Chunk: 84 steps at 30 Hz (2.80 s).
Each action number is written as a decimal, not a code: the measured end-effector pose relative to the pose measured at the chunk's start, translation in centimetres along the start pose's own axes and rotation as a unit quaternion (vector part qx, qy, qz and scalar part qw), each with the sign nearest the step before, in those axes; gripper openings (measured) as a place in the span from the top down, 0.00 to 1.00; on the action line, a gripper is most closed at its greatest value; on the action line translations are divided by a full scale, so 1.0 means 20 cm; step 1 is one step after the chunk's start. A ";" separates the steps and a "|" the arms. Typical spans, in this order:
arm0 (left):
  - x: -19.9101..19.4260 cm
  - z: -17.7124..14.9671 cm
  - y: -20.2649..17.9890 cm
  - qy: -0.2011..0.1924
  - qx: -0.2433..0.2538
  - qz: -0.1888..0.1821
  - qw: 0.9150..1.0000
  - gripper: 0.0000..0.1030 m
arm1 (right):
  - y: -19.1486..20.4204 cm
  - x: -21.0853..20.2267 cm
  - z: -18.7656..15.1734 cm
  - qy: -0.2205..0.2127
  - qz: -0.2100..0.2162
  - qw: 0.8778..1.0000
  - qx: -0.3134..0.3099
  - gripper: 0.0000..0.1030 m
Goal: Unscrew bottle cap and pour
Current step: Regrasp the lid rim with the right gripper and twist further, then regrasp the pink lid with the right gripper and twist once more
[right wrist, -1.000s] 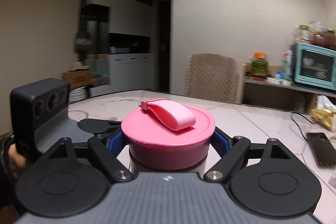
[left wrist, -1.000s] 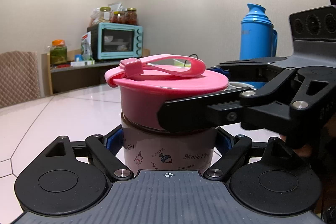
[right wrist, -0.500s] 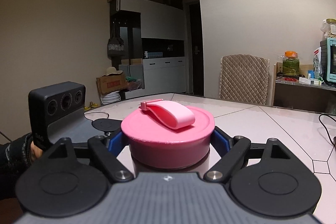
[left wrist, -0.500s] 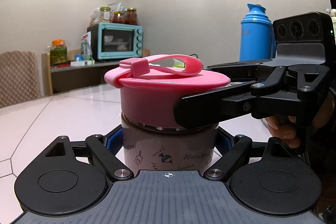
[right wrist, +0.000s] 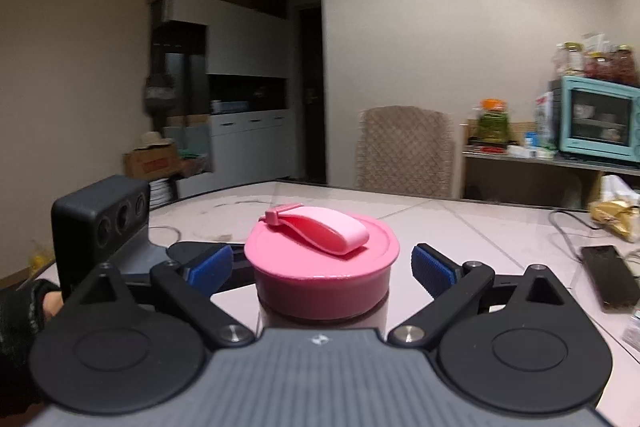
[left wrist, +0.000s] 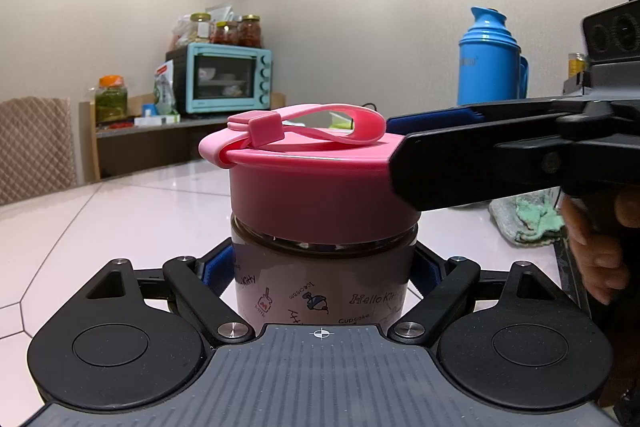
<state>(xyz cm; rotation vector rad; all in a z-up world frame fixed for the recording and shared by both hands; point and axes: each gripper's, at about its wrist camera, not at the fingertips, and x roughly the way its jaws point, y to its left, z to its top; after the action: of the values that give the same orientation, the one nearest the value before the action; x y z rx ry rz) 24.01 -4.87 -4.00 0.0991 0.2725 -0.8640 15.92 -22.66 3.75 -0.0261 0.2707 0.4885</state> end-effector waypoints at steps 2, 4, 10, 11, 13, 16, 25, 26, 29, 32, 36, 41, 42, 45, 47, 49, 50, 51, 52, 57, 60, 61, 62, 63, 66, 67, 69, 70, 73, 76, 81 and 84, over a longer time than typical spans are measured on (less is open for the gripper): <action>0.00 0.00 0.00 0.000 0.000 0.000 1.000 0.13 | 0.03 0.01 -0.01 0.001 -0.014 1.000 0.000 0.05; 0.00 0.00 0.00 0.000 0.000 0.000 1.000 0.13 | 0.05 0.01 -0.02 0.002 -0.026 1.000 -0.003 0.05; 0.00 0.00 0.00 0.000 0.000 0.000 1.000 0.13 | 0.12 0.05 -0.05 0.002 -0.049 0.999 -0.022 0.05; 0.00 0.00 0.00 0.000 0.000 0.000 1.000 0.13 | 0.12 0.06 -0.05 0.003 -0.052 0.998 -0.020 0.05; 0.00 0.00 0.00 0.000 0.000 0.000 1.000 0.13 | 0.13 0.07 -0.05 0.005 -0.059 0.998 -0.016 0.05; 0.00 0.00 0.00 0.000 0.000 0.000 1.000 0.13 | 0.13 0.09 -0.05 0.008 -0.070 0.997 -0.009 0.06; 0.00 0.00 0.00 0.000 0.000 0.000 1.000 0.13 | 0.16 0.15 -0.07 0.014 -0.092 0.996 0.003 0.07; 0.00 0.00 0.00 0.000 0.000 0.000 1.000 0.13 | 0.16 0.15 -0.07 0.014 -0.096 0.995 0.003 0.09; 0.00 0.00 0.00 0.000 0.000 0.000 1.000 0.13 | 0.17 0.16 -0.08 0.012 -0.107 0.994 0.004 0.14; 0.00 0.00 0.00 0.000 0.000 0.000 1.000 0.13 | 0.17 0.16 -0.08 0.012 -0.109 0.994 0.003 0.15; 0.00 0.00 -0.01 0.000 -0.001 0.000 1.000 0.13 | 0.15 0.15 -0.09 0.012 -0.096 0.995 -0.002 0.17; 0.00 0.00 -0.01 0.000 -0.001 -0.001 1.000 0.13 | 0.07 0.14 -0.08 0.017 -0.046 0.999 -0.006 0.18; 0.00 0.00 -0.01 0.000 -0.001 -0.001 1.000 0.13 | 0.05 0.14 -0.08 0.018 -0.033 0.999 -0.008 0.18; 0.00 0.00 -0.01 0.000 -0.001 -0.001 1.000 0.13 | -0.04 0.14 -0.06 0.025 0.020 0.999 -0.006 0.18; 0.00 0.00 -0.02 0.000 -0.001 0.000 1.000 0.13 | -0.09 0.14 -0.06 0.026 0.050 0.998 -0.012 0.18; 0.00 0.00 -0.02 0.000 -0.001 0.000 1.000 0.13 | -0.15 0.14 -0.05 0.026 0.085 0.996 -0.020 0.18; 0.00 0.00 -0.02 0.000 -0.001 0.000 1.000 0.13 | -0.17 0.14 -0.05 0.024 0.101 0.994 -0.023 0.18; 0.00 0.00 -0.02 0.000 -0.001 -0.001 1.000 0.13 | -0.20 0.15 -0.05 0.023 0.117 0.993 -0.026 0.18; 0.00 0.00 -0.02 0.000 -0.002 -0.001 1.000 0.13 | -0.21 0.15 -0.05 0.022 0.127 0.991 -0.027 0.18; 0.00 0.00 -0.02 0.000 -0.001 -0.001 1.000 0.13 | -0.24 0.14 -0.04 0.021 0.145 0.989 -0.035 0.17; 0.00 0.00 -0.01 0.000 -0.001 -0.001 1.000 0.13 | -0.22 0.13 -0.03 0.025 0.128 0.991 -0.027 0.11; 0.00 0.00 -0.01 0.000 -0.001 -0.001 1.000 0.13 | -0.21 0.12 -0.03 0.025 0.123 0.992 -0.027 0.07; 0.00 0.00 -0.01 0.000 -0.001 -0.001 1.000 0.13 | -0.18 0.09 -0.03 0.022 0.114 0.993 -0.029 0.05; 0.00 0.00 -0.01 0.000 -0.002 -0.001 1.000 0.13 | -0.16 0.08 -0.03 0.021 0.106 0.994 -0.031 0.05; 0.00 0.00 0.00 0.000 -0.001 -0.001 1.000 0.13 | -0.12 0.04 -0.01 0.017 0.068 0.997 -0.031 0.04; 0.00 0.00 0.00 0.000 -0.001 -0.001 1.000 0.13 | -0.10 0.03 -0.01 0.015 0.049 0.998 -0.032 0.04; 0.00 0.00 0.00 0.000 -0.001 -0.001 1.000 0.13 | -0.06 0.01 -0.01 0.013 0.016 0.999 -0.032 0.04; 0.00 0.00 0.01 0.000 -0.001 -0.001 1.000 0.13 | -0.05 0.01 -0.02 0.013 0.011 0.999 -0.032 0.04; 0.00 0.00 0.01 0.000 -0.001 0.000 1.000 0.13 | 0.00 0.02 -0.03 0.018 -0.022 0.999 -0.025 0.03; 0.00 0.00 0.00 0.000 -0.001 0.000 1.000 0.13 | 0.01 0.04 -0.04 0.017 -0.036 0.999 -0.013 0.03; 0.00 0.00 0.00 0.000 -0.001 0.000 1.000 0.13 | 0.03 0.07 -0.05 0.015 -0.047 0.999 0.000 0.03; 0.00 0.00 0.00 0.000 -0.001 0.000 1.000 0.13 | 0.05 0.08 -0.05 0.015 -0.052 0.999 -0.004 0.03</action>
<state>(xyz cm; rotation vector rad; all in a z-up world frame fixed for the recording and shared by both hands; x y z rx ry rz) 24.05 -4.84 -4.03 0.0972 0.2730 -0.8647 16.55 -21.02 2.32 -0.0545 0.2946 0.3850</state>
